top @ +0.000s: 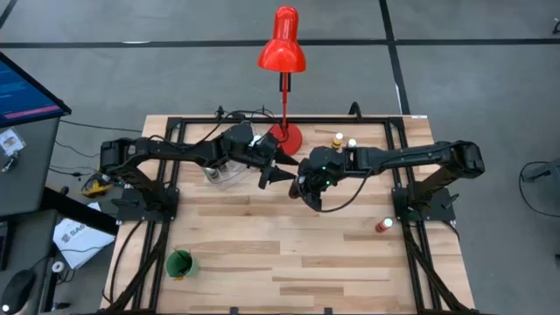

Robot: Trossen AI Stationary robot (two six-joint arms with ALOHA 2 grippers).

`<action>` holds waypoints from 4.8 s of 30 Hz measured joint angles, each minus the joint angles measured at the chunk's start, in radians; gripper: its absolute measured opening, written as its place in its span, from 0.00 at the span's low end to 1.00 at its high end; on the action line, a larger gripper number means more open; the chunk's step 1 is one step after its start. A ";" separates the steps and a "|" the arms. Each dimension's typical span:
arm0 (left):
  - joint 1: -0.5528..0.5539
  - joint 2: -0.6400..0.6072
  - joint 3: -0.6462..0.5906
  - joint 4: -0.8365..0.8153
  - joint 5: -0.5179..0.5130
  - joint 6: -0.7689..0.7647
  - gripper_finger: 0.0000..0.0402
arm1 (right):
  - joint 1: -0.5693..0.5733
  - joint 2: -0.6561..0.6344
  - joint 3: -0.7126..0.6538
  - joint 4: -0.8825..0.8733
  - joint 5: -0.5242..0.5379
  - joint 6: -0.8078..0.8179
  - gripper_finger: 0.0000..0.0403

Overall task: Pick & Place Paint Supplies
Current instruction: Put the brown paint bottle into the transparent bin

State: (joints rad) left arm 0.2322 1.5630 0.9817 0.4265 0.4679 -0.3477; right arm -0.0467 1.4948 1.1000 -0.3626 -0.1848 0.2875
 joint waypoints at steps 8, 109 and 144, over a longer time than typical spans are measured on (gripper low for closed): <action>-0.012 0.021 0.000 0.008 -0.002 0.000 0.69 | -0.016 0.000 0.000 0.039 0.003 -0.022 0.21; -0.003 -0.730 -0.806 0.059 -1.010 0.184 0.23 | 0.024 -0.164 -0.028 -0.145 0.168 0.096 0.56; 0.046 -0.420 -0.834 0.308 -1.073 0.201 0.28 | 0.025 -0.164 -0.028 -0.145 0.168 0.125 0.56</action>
State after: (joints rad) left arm 0.2779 1.1427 0.1482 0.7340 -0.6048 -0.1463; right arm -0.0219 1.3304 1.0721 -0.5079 -0.0166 0.4122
